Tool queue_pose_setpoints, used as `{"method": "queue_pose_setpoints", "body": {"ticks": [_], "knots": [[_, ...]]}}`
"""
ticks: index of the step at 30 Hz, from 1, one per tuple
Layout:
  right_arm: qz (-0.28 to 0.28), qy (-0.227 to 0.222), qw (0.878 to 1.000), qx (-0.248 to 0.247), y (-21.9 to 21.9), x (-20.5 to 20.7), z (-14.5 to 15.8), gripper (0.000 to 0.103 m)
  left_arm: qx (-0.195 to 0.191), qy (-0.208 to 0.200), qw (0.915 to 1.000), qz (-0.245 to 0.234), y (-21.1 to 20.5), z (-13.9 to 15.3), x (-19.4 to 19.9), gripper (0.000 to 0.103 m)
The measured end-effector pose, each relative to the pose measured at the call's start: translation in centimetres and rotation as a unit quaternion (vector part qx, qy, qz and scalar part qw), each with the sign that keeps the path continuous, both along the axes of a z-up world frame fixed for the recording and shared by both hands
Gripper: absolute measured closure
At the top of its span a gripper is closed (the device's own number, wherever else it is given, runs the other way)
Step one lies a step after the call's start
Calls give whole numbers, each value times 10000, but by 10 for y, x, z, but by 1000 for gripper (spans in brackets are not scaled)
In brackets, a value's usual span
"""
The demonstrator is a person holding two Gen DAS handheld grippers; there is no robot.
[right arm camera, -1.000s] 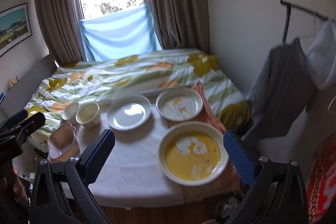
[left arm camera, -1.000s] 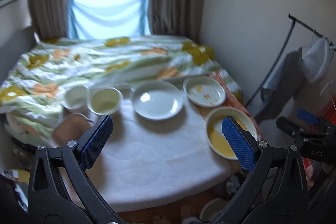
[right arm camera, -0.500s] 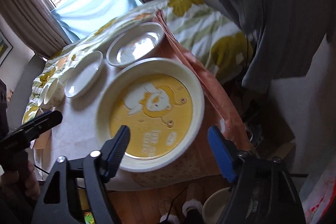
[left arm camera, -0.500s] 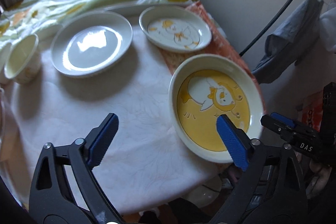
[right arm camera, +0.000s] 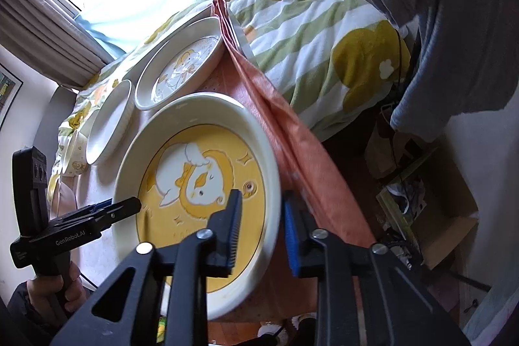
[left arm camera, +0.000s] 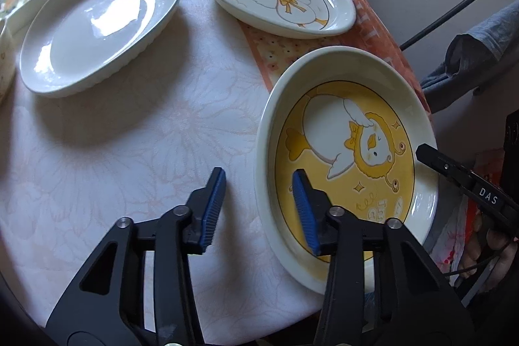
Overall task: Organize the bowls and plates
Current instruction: 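Close the left gripper on the yellow duck plate rim while the right gripper grips it too, then lift the yellow duck plate with both grippers and carry it toward the table edge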
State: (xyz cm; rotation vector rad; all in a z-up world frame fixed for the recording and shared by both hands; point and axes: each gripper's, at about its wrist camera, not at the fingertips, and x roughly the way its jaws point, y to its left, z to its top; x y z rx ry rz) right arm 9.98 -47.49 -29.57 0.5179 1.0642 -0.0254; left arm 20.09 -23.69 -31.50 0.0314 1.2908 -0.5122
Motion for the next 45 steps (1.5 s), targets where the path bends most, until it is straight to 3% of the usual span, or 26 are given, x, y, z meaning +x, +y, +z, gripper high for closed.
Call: {"method": "queue_pose_setpoints", "body": {"ticks": [6, 14, 23, 33, 40, 45], "knots": [[64, 116, 9999, 7, -1, 7, -8, 92, 93, 146, 9998, -83, -8, 1, 8, 88], [254, 267, 9990, -244, 5, 15, -4, 93, 480, -58, 9987, -168, -24, 5, 6, 87], [490, 178, 9973, -511, 12, 24, 6, 93, 421, -193, 9989, 83, -17, 22, -2, 87], [1246, -105, 9908, -521, 56, 42, 31, 93, 335, -556, 9940, 885, 60, 65, -20, 87], [1918, -218, 9805, -370, 130, 56, 47, 93, 378, -742, 9837, 1591, 147, 91, -34, 87], [2230, -249, 9739, -337, 188, 63, 46, 93, 546, -792, 9784, 1831, 198, 87, -43, 87]]}}
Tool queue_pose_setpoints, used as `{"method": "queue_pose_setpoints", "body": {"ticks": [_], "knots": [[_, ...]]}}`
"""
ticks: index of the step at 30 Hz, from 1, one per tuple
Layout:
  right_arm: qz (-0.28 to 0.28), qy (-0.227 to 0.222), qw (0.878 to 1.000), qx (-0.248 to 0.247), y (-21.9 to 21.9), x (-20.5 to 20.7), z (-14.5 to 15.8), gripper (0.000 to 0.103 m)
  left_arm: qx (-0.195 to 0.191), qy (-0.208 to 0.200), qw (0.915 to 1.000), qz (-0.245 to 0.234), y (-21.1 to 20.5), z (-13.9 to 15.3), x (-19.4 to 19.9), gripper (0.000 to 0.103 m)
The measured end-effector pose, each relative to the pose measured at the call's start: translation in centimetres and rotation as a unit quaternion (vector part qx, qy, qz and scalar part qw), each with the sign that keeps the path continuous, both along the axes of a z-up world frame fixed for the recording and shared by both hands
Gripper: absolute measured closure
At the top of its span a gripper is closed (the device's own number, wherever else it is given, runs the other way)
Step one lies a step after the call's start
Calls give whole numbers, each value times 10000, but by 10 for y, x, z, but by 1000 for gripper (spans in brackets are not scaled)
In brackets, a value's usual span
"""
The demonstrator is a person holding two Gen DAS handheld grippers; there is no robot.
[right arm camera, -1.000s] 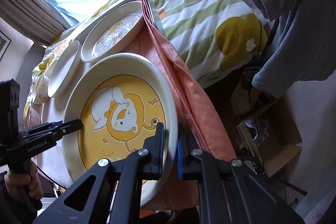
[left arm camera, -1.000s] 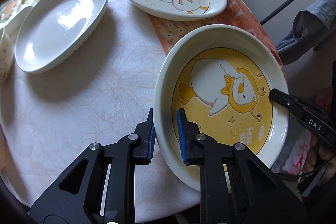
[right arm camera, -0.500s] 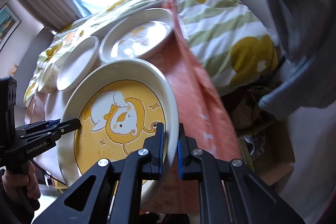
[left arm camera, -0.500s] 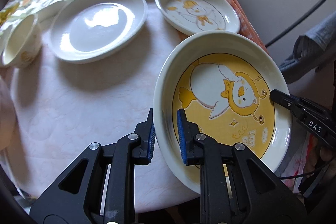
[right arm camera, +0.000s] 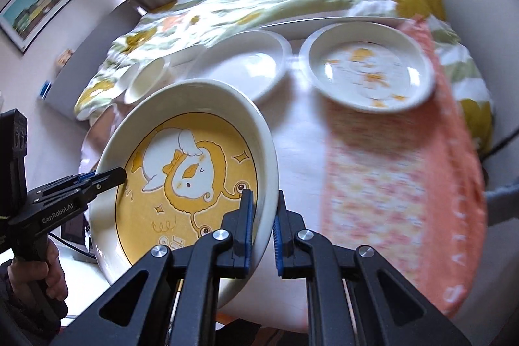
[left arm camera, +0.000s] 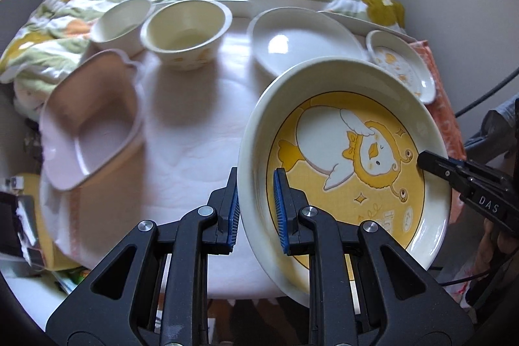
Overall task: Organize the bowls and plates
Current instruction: 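Lift the yellow duck plate with both grippers and carry it toward the table edge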
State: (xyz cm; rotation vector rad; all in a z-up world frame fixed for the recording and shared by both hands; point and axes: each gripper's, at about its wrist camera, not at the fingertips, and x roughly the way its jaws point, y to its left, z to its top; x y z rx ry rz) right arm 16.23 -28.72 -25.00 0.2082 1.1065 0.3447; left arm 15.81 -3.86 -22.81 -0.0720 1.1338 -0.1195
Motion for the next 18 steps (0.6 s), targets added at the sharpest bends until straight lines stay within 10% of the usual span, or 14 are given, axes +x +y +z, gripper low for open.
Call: {"method": "queue_pose_setpoints", "body": {"ticks": [18], "knots": [[-60, 7, 9999, -94, 96, 13, -58, 93, -310, 266, 9991, 67, 85, -73, 1, 87]]}}
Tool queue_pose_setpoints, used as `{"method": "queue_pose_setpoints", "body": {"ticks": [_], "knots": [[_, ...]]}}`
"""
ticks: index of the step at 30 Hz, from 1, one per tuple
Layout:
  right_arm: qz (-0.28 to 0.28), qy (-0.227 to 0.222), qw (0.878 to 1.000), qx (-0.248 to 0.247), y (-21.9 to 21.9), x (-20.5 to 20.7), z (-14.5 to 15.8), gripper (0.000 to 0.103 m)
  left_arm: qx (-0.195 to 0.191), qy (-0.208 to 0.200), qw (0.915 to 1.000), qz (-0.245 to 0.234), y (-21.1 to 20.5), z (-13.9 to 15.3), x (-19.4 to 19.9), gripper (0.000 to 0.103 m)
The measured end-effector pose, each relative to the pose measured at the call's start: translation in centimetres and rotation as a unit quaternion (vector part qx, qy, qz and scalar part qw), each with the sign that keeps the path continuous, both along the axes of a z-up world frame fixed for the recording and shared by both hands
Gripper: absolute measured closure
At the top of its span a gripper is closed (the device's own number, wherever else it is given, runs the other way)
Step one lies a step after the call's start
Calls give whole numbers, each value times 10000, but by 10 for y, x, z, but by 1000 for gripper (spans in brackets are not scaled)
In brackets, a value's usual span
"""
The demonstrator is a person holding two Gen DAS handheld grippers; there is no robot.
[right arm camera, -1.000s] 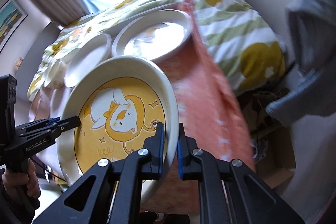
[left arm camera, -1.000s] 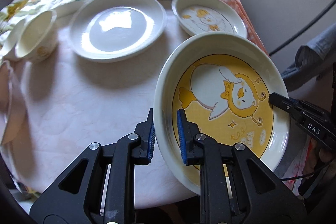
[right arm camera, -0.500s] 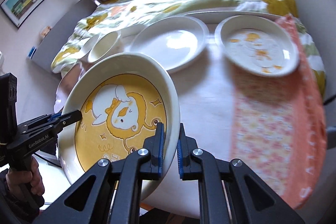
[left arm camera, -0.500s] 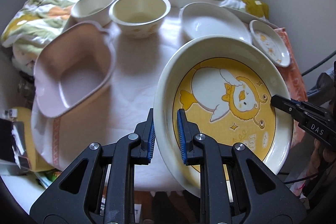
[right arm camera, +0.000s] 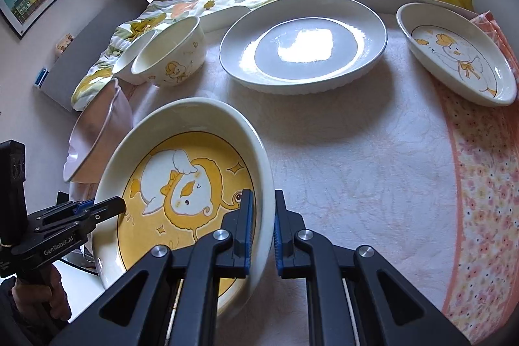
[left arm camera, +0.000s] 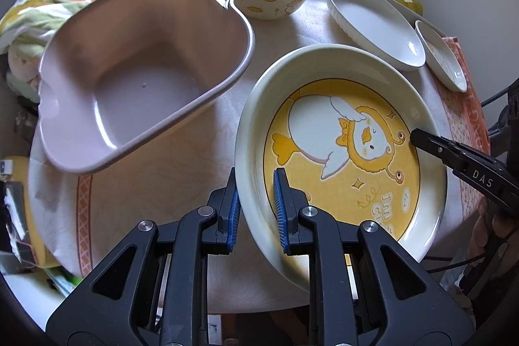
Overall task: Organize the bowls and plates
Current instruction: 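Lift the yellow duck plate with both grippers and carry it toward the table edge, then lower the yellow duck plate onto the table and open both grippers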
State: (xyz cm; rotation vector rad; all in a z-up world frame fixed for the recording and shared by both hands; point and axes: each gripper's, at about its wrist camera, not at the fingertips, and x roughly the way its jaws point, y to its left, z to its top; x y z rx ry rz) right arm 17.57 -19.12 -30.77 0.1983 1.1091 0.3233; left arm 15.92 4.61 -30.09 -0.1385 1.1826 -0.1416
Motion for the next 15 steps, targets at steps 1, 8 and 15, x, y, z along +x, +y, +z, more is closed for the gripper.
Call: {"method": "queue_pose_setpoints", "body": {"ticks": [1, 8, 15], "knots": [[1, 20, 10000, -20, 1, 0, -1, 93, -27, 23, 10000, -9, 2, -2, 0, 87], [-30, 138, 9998, -125, 6, 3, -4, 93, -20, -49, 10000, -80, 2, -4, -3, 87], [-71, 166, 9994, -310, 13, 4, -4, 92, 54, -80, 9999, -66, 4, -4, -4, 87]]}}
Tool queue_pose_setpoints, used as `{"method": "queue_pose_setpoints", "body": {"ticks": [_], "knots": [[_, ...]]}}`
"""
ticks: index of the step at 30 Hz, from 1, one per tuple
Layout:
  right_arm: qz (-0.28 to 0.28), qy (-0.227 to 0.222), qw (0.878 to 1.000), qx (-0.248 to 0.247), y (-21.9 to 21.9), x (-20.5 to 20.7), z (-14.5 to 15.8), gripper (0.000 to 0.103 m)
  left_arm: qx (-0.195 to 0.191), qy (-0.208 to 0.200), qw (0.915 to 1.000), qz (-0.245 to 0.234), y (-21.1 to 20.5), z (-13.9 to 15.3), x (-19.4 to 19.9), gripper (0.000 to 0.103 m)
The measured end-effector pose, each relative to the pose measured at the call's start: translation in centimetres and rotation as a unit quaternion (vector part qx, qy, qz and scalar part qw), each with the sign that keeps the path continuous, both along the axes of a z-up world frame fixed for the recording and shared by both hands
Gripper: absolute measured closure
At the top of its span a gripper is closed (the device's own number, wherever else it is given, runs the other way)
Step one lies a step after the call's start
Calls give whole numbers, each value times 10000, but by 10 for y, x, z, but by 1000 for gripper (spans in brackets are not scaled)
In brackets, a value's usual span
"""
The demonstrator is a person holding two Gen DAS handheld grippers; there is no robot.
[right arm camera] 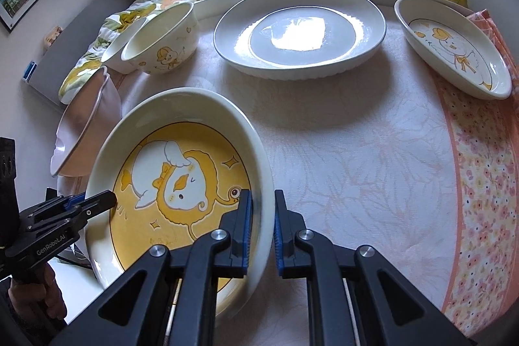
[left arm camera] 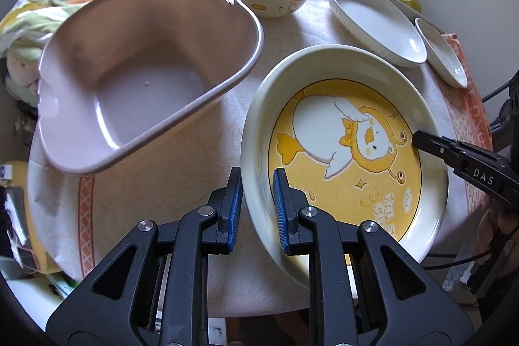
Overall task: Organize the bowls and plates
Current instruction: 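Lower the yellow duck plate onto the table and open both grippers, then close both grippers on the rim of the plain white plate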
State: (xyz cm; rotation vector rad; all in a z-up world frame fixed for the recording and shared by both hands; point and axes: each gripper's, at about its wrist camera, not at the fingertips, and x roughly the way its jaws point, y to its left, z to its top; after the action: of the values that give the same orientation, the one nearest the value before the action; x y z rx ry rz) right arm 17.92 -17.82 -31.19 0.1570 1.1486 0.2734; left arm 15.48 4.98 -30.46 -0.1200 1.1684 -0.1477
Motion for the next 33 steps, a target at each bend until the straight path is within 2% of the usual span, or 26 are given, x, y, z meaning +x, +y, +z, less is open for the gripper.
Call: {"method": "queue_pose_setpoints", "body": {"ticks": [6, 8, 11, 12, 13, 14, 15, 16, 17, 20, 23, 28, 33], "knots": [[-80, 25, 10000, -6, -5, -2, 5, 92, 267, -63, 9996, -110, -4, 4, -6, 87], [-63, 8, 9999, -79, -6, -4, 8, 92, 385, -62, 9990, -215, -7, 5, -8, 83], [-13, -23, 9998, -198, -6, -9, 14, 89, 348, -11, 9988, -332, -9, 7, -13, 79], [-5, -54, 9997, -229, -6, -11, 17, 87, 373, 4, 9987, -345, -9, 8, -15, 63], [0, -75, 9996, -267, -7, -13, 19, 77, 406, 12, 9986, -351, -9, 9, -18, 46], [-1, -108, 9995, -295, -9, -15, 22, 54, 436, -19, 9985, -337, -9, 10, -21, 12], [-3, -143, 9994, -299, -10, -18, 25, 40, 450, -123, 9985, -301, -8, 15, -26, 4], [-16, -184, 9995, -273, -13, -20, 28, 12, 423, -235, 9984, -283, -7, 21, -31, 4], [-34, -230, 9994, -253, -14, -22, 31, 5, 410, -227, 9985, -297, -8, 24, -33, 4], [-123, -405, 9985, -346, -20, -31, 45, 5, 333, -199, 9988, -304, -10, 39, -39, 4], [-176, -696, 9968, -353, -30, -42, 66, 3, 147, -370, 9988, -269, -13, 66, -45, 4], [-345, -1261, 9903, -470, -50, -55, 115, 1, -5, -1009, 9943, -354, -24, 128, -44, 4], [-256, -1692, 9829, -684, -69, -46, 166, 1, -210, -1654, 9857, -244, -39, 177, -28, 0]]}}
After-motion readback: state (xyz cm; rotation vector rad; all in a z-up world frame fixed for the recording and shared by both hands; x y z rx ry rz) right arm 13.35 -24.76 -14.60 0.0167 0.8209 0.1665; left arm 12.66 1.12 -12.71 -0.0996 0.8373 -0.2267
